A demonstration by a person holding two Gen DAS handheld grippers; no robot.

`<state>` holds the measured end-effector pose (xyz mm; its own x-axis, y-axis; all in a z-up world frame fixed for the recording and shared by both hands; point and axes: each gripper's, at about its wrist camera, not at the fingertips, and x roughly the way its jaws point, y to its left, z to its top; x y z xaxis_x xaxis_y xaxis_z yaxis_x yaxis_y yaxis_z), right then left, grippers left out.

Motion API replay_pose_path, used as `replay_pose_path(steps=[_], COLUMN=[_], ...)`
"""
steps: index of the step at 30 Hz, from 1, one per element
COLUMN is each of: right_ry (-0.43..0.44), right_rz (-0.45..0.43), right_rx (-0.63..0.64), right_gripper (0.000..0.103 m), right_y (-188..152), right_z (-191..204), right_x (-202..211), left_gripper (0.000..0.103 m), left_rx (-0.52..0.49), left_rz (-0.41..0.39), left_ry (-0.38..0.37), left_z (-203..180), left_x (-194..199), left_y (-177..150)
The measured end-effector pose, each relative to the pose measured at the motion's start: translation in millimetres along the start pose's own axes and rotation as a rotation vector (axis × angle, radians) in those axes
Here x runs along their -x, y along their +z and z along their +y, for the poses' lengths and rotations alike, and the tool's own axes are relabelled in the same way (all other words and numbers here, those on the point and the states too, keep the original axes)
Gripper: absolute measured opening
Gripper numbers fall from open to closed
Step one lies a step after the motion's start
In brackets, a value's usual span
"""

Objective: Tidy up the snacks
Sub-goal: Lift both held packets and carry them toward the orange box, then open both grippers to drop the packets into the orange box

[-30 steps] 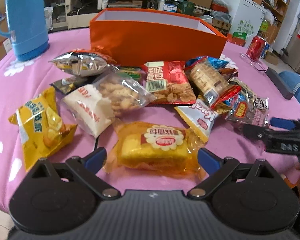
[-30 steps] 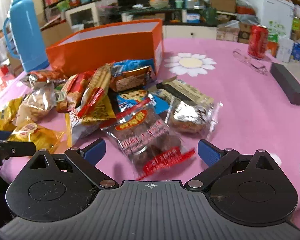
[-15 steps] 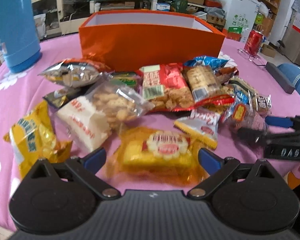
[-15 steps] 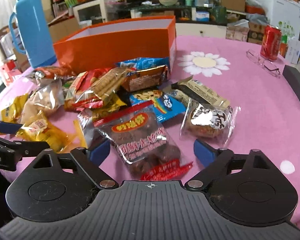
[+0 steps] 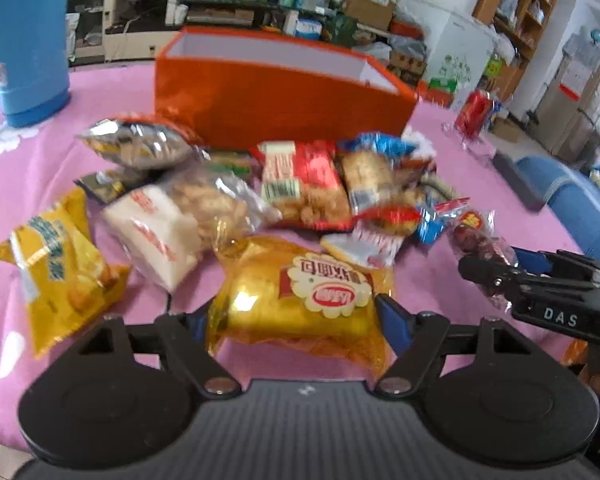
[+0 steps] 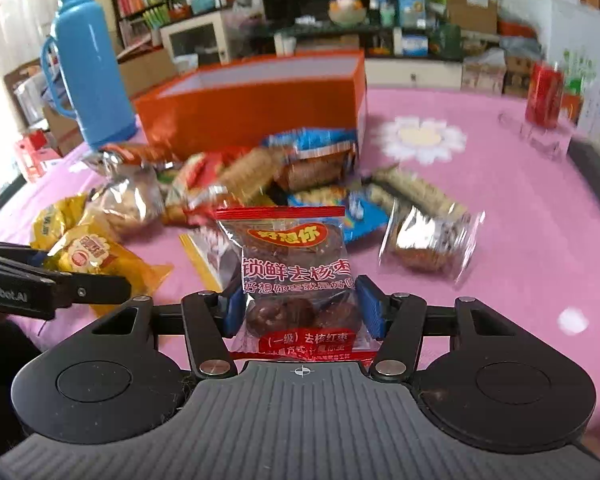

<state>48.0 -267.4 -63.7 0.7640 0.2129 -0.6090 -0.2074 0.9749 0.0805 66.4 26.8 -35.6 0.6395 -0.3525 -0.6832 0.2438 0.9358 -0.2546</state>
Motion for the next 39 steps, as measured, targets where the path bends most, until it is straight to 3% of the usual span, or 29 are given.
replay_pose_path(steps=[5,10,14,19,22,24,26,33,39], right_ry=[-0.008,-0.026,-0.034,-0.048,-0.059,-0.079,-0.099,-0.107,-0.14], right_rz=[-0.122,-0.211,-0.215,-0.164,-0.143,-0.162,-0.187,-0.197,-0.182], right_rx=[0.076,0.149,0.192,0.249,0.251,0.255,0.259,0.226,0.215], right_gripper=[0.04,0.04,0.04,0.041,0.044,0.057,0.065,0.071,0.074], right_y=[47,124,170,194,197,197,196,187,168], right_z=[11,11,19,28,29,31,31,27,24], right_x=[18,-10,-60,-123,-149,-153,-152,-130,-94], left_gripper=[0.075,0.076,0.076,0.077,0.091,0.093,0.093,0.093,0.093], left_rx=[0.034,0.023,0.003,-0.021,-0.039,-0.046,-0.047,-0.061,-0.047], left_rz=[-0.131,-0.235,-0.247,-0.187,-0.175,-0.193,-0.198,-0.197,-0.175], left_ry=[-0.022,0.03,0.07,0.085,0.115,0.125,0.125,0.144,0.141], left_z=[5,14,24,34,37,40,39,35,31], left_x=[20,7,-29,-91,-110,-111,-108,-78,-44], left_y=[56,136,183,214,219,217,214,190,147])
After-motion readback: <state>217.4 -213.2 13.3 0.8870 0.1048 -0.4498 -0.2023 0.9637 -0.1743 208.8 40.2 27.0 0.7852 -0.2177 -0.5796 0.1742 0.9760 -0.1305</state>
